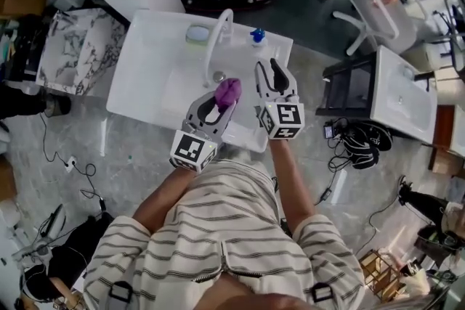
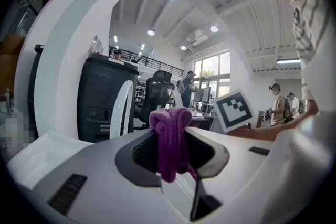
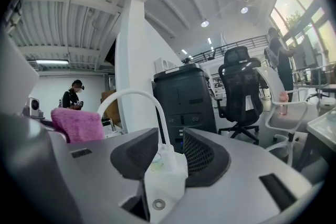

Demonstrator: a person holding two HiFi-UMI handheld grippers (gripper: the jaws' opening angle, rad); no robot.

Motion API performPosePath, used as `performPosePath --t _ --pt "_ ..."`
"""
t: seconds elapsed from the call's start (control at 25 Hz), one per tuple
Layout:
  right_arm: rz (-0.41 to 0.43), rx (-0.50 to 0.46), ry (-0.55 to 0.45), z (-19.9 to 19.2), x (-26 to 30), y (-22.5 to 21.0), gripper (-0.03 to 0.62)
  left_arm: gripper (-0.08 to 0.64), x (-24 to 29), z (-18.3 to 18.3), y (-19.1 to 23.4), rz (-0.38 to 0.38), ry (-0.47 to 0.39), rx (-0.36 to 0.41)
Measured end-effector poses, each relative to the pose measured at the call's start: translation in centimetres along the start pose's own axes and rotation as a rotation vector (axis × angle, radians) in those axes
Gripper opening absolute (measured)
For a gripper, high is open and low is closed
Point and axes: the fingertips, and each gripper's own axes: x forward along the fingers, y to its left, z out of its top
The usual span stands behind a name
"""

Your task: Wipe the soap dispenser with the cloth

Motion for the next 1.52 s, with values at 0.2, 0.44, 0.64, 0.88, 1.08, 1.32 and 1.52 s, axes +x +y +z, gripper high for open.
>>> performPosePath --t 0.2,0.44,0.64,0.88,1.08,1.32,1.52 --pt "-0.004 -0.005 -0.022 1.4 -2.3 1.6 0.1 0.112 -0.2 1.0 -0.4 0.003 -0.022 0.018" --pt "-0.009 -0.015 -0.051 2.9 -4.5 2.9 0.037 0.112 -0.1 1.8 -0.6 0.0 -0.042 0.04" --pt "-0.036 -0.02 -0.042 3.7 -6.0 3.5 -0.002 0.112 0.2 2.6 -0.6 -0.008 -0.056 0.054" --pt "-0.051 -0.015 -0.052 4.2 -7.6 4.0 -0.002 0.112 0.5 3.0 -1.0 -0.023 -0.062 0.071" --pt "-0.045 -0.003 -0.049 4.3 -8.1 3.6 -0.002 0.112 0.9 3.3 -1.4 -0.032 -0.064 0.083" --pt "-0.054 -0.008 -0.079 5.1 -8.7 3.4 -0.002 0.112 1.2 3.3 -1.9 -0.043 -0.069 0.098" --pt "-0.056 -0.001 -0.085 5.3 -9.0 3.2 -0.002 0.112 1.3 3.5 -2.1 -0.042 -0.066 0.097"
